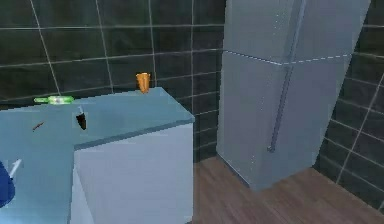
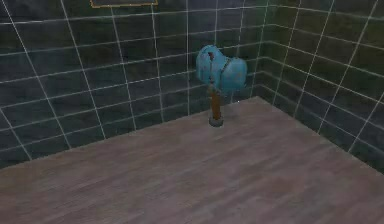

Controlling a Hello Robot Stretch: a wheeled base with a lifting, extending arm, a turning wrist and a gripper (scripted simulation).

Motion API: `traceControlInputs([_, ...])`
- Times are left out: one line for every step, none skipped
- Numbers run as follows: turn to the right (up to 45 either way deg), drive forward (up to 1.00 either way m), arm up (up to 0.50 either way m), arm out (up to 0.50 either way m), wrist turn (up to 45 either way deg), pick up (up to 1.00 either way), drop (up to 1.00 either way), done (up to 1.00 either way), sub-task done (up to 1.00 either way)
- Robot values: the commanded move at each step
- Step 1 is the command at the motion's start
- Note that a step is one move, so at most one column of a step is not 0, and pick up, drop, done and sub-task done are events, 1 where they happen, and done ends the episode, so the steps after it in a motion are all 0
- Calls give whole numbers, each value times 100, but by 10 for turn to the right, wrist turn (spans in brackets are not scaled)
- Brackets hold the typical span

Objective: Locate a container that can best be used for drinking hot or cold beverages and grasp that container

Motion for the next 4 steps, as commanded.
traceControlInputs([0, 20, 0, 0, 0, 0, 0, 0, 0])
traceControlInputs([-120, 0, 0, 0, 0, 0, 0, 0, 0])
traceControlInputs([0, 45, 0, 0, 0, 0, 0, 0, 0])
traceControlInputs([-450, 0, 0, 0, 0, 0, 0, 0, 0])
